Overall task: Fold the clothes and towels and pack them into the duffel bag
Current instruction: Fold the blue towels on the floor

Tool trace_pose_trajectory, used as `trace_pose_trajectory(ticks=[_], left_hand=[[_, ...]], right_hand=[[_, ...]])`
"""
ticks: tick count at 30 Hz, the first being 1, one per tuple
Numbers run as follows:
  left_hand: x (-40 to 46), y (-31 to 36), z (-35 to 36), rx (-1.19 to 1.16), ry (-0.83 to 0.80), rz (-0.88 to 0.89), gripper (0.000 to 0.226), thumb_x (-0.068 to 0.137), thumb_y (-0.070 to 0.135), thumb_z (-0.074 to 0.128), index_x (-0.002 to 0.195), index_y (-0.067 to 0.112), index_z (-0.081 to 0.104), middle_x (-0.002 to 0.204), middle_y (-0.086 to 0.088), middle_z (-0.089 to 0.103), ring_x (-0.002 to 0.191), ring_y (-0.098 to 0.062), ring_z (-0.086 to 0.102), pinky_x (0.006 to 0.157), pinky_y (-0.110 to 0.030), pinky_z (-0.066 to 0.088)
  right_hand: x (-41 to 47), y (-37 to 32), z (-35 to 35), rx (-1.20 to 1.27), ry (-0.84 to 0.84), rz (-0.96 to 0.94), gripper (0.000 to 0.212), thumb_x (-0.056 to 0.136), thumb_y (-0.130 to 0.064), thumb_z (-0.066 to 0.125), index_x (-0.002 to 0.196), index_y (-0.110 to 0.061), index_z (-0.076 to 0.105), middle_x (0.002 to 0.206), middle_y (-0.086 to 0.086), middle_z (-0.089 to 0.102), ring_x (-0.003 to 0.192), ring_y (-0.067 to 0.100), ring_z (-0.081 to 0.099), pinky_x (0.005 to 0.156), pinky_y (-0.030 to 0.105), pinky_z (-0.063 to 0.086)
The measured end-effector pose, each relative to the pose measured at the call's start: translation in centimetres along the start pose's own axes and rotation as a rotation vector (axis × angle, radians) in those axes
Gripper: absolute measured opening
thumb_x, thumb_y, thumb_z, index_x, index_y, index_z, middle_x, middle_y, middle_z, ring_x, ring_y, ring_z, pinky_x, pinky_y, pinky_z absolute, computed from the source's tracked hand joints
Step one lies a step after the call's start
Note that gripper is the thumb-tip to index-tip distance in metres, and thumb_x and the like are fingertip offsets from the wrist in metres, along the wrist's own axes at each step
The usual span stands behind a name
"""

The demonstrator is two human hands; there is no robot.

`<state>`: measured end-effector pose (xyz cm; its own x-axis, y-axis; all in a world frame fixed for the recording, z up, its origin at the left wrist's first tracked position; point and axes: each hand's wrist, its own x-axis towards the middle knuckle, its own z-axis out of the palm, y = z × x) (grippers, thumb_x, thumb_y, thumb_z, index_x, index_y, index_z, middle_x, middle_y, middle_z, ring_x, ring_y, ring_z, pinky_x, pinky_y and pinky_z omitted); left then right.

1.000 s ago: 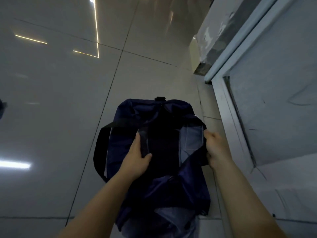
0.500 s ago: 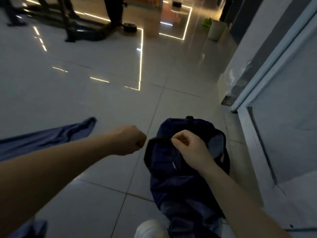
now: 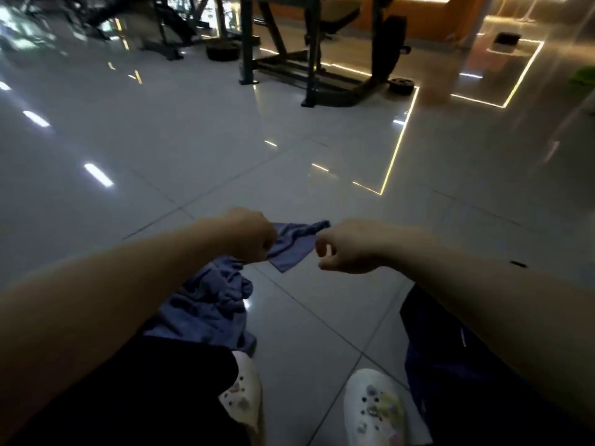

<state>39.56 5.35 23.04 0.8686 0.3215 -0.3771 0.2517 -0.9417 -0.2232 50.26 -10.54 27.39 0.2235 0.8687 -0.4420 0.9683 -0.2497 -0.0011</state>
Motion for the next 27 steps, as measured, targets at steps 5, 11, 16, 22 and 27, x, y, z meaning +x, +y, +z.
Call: trace_pose_trajectory(ticks=[5,11,16,22,27], left_hand=[[-2.5,-5.5,3.2,-0.288,0.081,-0.237,0.011,0.088,0.016,0.058,0.097,0.015,0.064,0.092,-0.003,0.061,0.089,-0.023,0.057,0.076,-0.032,0.047],[-3.7,-6.5,15.4,-0.461,-0.021,-0.450,0.014,0.095,0.027,0.050,0.088,0.018,0.058,0.090,-0.010,0.063,0.073,-0.025,0.051,0.064,-0.037,0.045],[-1.7,-7.2,23.1,-0.568,-0.024,-0.491,0.020,0.098,0.029,0.043,0.107,0.019,0.058,0.106,-0.003,0.061,0.088,-0.024,0.054,0.063,-0.030,0.036],[3.2,-7.4,28.6,-0.316,0.212,-0.143,0.045,0.076,0.036,0.071,0.118,0.023,0.062,0.121,-0.006,0.060,0.111,-0.033,0.059,0.074,-0.045,0.055],[10.5,-7.3,31.1,-0.292,-0.138,-0.228,0.074,0.089,0.072,0.026,0.151,0.041,0.001,0.159,0.006,-0.018,0.144,-0.028,-0.023,0.103,-0.074,-0.005]], right_hand=[[5.8,-4.4,0.6,-0.226,-0.003,-0.183,0.032,0.101,-0.033,0.042,0.127,-0.016,0.051,0.128,0.007,0.055,0.113,0.026,0.053,0.085,0.036,0.044],[12.0,-5.6,4.4,-0.266,-0.113,-0.250,0.033,0.102,-0.032,0.041,0.129,-0.014,0.047,0.127,0.010,0.054,0.110,0.029,0.054,0.078,0.034,0.041],[18.4,-6.2,11.1,-0.040,-0.203,-0.178,0.037,0.101,-0.034,0.042,0.134,-0.017,0.042,0.135,0.010,0.048,0.116,0.031,0.050,0.082,0.036,0.039],[27.5,-6.0,20.3,0.313,-0.180,0.061,0.047,0.097,-0.036,0.049,0.139,-0.020,0.037,0.143,0.008,0.036,0.127,0.031,0.041,0.100,0.041,0.041],[35.5,-1.8,22.5,0.405,0.027,0.200,0.058,0.095,-0.028,0.053,0.146,-0.014,0.030,0.150,0.012,0.027,0.133,0.036,0.031,0.104,0.043,0.036]])
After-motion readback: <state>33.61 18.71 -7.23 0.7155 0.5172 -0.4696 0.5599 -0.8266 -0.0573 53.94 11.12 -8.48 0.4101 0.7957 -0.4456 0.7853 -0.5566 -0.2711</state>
